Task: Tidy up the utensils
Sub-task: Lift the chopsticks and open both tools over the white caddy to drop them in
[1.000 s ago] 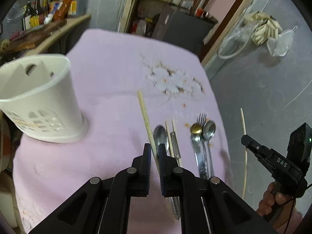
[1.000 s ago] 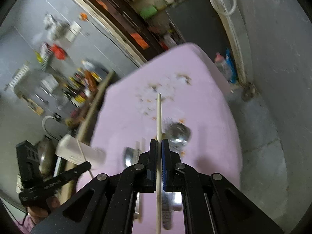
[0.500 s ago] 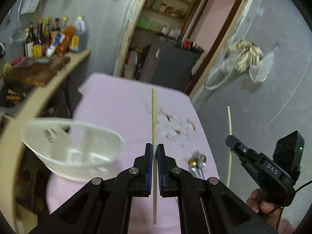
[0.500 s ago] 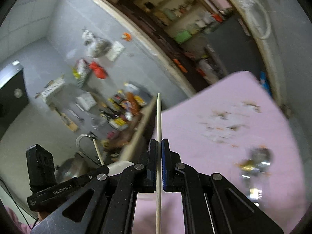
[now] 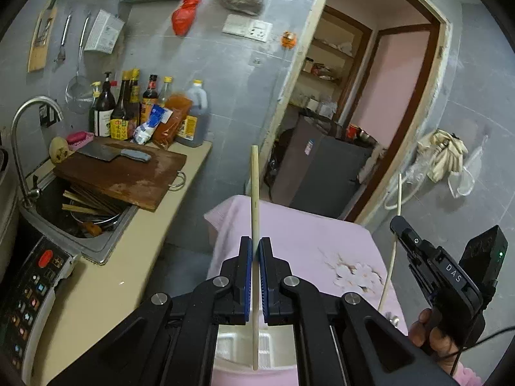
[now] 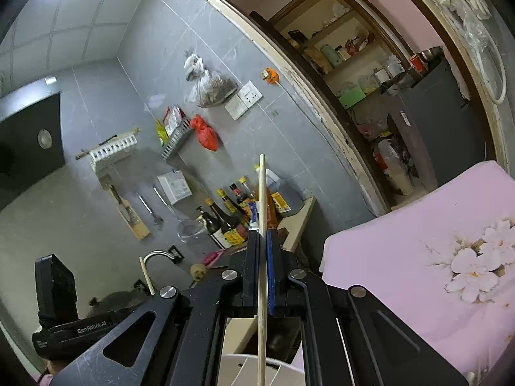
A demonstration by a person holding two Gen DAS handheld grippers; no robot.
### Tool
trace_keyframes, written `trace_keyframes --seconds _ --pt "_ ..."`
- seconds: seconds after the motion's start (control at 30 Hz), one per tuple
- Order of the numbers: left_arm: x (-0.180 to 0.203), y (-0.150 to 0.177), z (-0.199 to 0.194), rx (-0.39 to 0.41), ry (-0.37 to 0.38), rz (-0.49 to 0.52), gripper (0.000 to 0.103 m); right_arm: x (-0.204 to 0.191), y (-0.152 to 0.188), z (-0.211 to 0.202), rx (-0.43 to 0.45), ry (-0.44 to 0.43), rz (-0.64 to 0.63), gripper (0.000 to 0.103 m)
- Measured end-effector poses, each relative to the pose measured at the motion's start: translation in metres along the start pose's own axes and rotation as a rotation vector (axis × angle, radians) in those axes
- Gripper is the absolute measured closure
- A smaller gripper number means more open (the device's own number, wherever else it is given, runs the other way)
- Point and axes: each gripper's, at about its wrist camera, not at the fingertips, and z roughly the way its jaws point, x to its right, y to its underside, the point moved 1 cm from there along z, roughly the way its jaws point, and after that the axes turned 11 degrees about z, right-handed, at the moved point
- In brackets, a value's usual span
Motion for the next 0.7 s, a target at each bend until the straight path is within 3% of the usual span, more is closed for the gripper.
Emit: trace_keyframes --seconds 0.33,0.5,0.7 --pt "-0.017 0.01 0.043 0.004 -0.011 -0.019 0.098 0.016 0.027 0.031 -0.005 0.088 0.004 0.099" --pt "-0.011 0.024 0.052 0.008 -0.05 0.029 0.098 0.026 0.038 0.034 -0.023 0.116 -0.013 0.099" --pt "0.002 0.04 0.058 -0.012 -0.044 0.093 0.098 0.028 0.046 0.033 -0.03 0.15 -0.081 0.099"
